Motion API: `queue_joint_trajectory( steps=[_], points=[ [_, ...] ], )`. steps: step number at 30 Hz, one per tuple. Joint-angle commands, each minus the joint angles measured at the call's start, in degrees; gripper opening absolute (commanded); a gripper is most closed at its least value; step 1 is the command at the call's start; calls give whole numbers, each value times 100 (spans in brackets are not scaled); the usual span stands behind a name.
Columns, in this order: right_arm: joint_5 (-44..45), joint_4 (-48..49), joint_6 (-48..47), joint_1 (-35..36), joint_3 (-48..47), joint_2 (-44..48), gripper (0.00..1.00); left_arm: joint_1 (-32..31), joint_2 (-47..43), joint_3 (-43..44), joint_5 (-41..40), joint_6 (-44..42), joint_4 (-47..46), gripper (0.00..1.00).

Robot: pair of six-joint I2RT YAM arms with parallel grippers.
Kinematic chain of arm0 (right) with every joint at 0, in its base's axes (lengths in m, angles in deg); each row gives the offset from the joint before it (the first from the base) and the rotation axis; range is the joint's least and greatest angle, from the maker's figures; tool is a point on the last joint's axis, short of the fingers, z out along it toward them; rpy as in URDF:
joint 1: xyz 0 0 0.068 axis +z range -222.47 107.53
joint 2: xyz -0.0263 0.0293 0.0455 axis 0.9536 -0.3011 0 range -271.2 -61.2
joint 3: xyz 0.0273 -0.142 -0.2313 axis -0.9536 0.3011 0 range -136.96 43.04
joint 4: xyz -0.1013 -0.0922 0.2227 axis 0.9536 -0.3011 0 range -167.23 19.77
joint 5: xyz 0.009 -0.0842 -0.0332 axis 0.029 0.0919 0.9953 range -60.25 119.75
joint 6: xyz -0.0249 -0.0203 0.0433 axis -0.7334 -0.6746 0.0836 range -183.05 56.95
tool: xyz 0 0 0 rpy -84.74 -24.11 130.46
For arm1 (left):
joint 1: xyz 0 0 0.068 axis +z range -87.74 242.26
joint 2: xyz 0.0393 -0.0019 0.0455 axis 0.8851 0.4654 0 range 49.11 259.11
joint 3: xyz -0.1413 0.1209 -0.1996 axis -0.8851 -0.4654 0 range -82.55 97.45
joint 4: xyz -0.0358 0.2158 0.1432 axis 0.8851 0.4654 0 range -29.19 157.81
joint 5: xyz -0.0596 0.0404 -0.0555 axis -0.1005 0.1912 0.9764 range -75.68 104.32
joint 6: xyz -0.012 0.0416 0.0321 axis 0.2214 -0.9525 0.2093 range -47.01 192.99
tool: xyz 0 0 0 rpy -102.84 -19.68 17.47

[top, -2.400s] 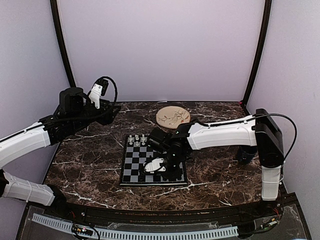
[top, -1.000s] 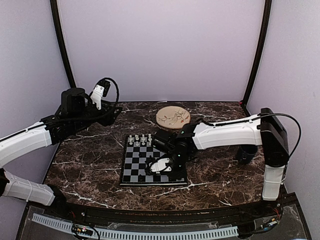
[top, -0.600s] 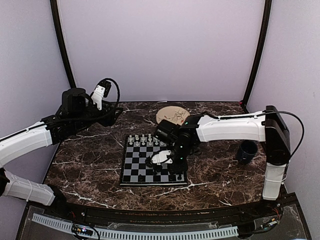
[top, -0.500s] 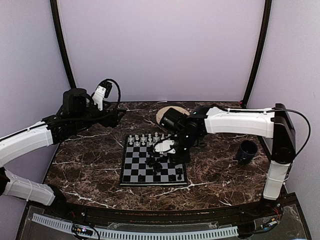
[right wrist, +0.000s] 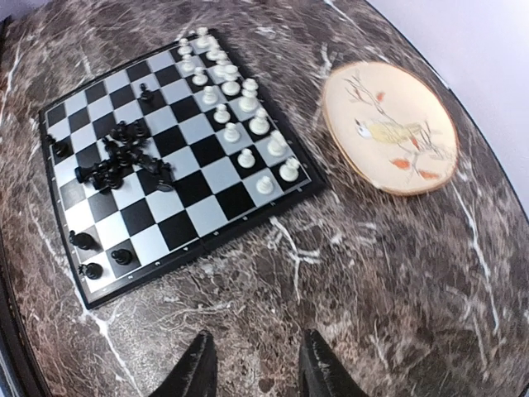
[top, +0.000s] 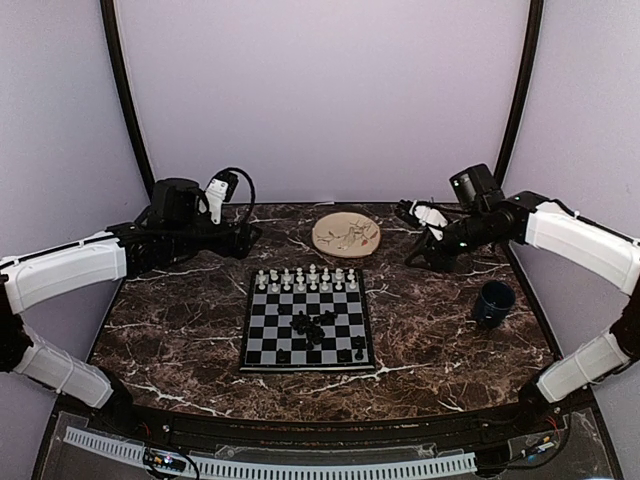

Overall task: Set up the chess pieces on the board
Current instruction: Pick up the queen from the chessboard.

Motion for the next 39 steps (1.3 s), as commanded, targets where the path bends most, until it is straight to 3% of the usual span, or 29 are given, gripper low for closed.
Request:
queue_joint_trajectory(
  steps=[1, 3, 5, 6, 8, 11, 16, 22, 30, 39],
  points=[
    [-489, 1544, 653, -702, 1059, 685, 46, 7, 560, 621, -168, -175, 536, 99],
    [-658, 2201, 1034, -1051, 1599, 907, 70, 8, 755, 627, -33, -351, 419, 97],
    [-703, 2660, 1277, -1261, 2023, 940, 97, 8, 818, 654, 659, -538, 481, 81],
    [-731, 2632, 1205, -1333, 2047, 901, 99, 3, 859, 718, 1099, -601, 607, 70],
    [-922, 2406, 1063, -1466, 1951, 812, 95, -1, 1009, 924, 1771, -616, 1011, 51],
    [-1346, 2282, 903, -1512, 1902, 758, 89, -136, 1272, 1237, 2416, -739, 1754, 39],
    [-1389, 2215, 713, -1512, 1899, 689, 85, -1076, 1571, 1459, 1357, -722, 2650, 40],
    [-1465, 2163, 660, -1513, 1874, 610, 84, -1743, 1559, 1279, 79, 1285, 2631, 47],
    [-1598, 2073, 632, -1513, 1844, 527, 82, -2370, 2227, 1529, 19, 2585, 3048, 40],
    [-1600, 2032, 590, -1512, 1843, 556, 81, -2629, 2978, 1913, 17, 2816, 3408, 34]
  ],
)
